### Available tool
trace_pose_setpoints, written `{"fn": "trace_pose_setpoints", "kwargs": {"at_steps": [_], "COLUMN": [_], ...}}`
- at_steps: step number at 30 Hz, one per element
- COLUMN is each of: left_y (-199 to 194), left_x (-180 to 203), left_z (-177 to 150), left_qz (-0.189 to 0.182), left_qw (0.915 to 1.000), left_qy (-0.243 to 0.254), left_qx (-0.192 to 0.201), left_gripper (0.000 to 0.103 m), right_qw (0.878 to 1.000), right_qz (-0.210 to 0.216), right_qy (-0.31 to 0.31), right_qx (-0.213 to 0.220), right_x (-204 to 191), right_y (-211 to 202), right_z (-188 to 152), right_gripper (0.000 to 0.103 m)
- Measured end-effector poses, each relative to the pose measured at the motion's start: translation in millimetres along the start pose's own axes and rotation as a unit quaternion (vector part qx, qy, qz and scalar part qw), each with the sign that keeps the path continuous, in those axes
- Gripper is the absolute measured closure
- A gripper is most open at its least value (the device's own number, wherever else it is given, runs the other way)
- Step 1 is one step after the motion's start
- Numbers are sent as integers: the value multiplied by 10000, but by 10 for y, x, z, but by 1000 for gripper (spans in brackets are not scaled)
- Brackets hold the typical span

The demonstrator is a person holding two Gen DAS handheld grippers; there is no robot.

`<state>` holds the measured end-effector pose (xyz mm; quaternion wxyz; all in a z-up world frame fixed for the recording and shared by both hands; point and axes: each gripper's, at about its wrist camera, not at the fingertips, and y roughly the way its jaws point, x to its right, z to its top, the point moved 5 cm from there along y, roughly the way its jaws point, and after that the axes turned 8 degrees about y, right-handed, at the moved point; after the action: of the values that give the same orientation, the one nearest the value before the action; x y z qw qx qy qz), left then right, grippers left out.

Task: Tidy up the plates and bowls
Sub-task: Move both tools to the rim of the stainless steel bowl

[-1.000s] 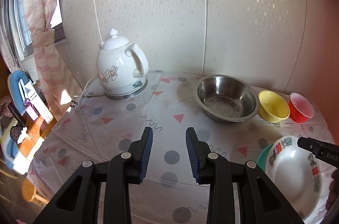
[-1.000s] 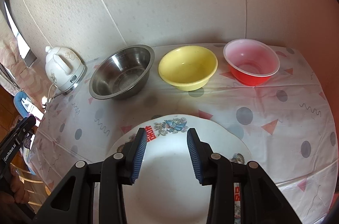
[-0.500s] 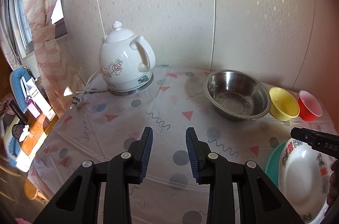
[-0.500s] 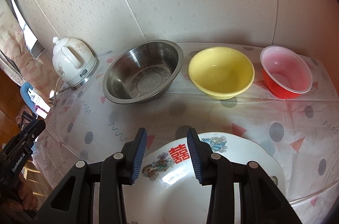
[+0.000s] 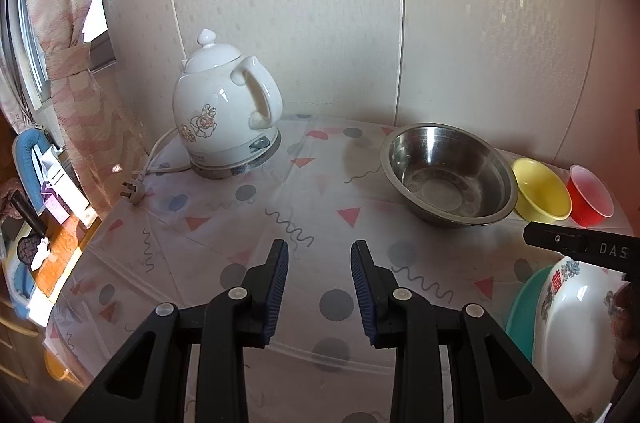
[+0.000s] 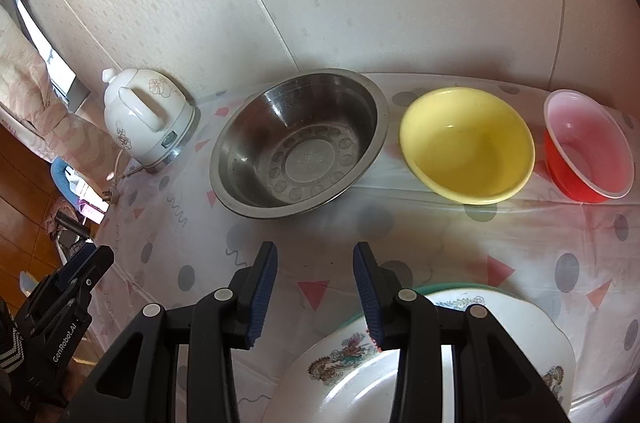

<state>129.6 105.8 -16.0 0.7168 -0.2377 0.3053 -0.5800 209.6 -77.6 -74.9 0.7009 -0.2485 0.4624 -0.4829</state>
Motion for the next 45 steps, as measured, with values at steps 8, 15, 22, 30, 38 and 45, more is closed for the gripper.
{"fn": "trace_pose_setpoints", "kwargs": {"at_steps": [8,15,22,30,38,45], "left_y": [120,270,440,607,750,924], "left_x": [1,33,68,71,106,137], "left_z": [21,30,84,166,204,268], "left_qz": [3,-8,-2,-18,-41,-436], "left_qw": [9999,9997,9991,9985,9976,9970], "left_qy": [86,167,326,467,614,420], "left_qx": [-72,-186,-253,-267,-321,-481], "left_gripper": [70,70,70,70,70,65], "right_qw": [9993,9986,9971,9950,9946,9957], "right_qz": [140,182,176,124,-29,-242], "right_qy": [300,440,694,954,1000,764], "right_qx": [-176,-234,-268,-274,-285,-469], "right_x": [-10,-32,11,88,131,167], "right_y": [180,330,444,532,680,828], "right_z": [99,202,295,381,446,444], "right_gripper": [63,63,61,61,61,73]}}
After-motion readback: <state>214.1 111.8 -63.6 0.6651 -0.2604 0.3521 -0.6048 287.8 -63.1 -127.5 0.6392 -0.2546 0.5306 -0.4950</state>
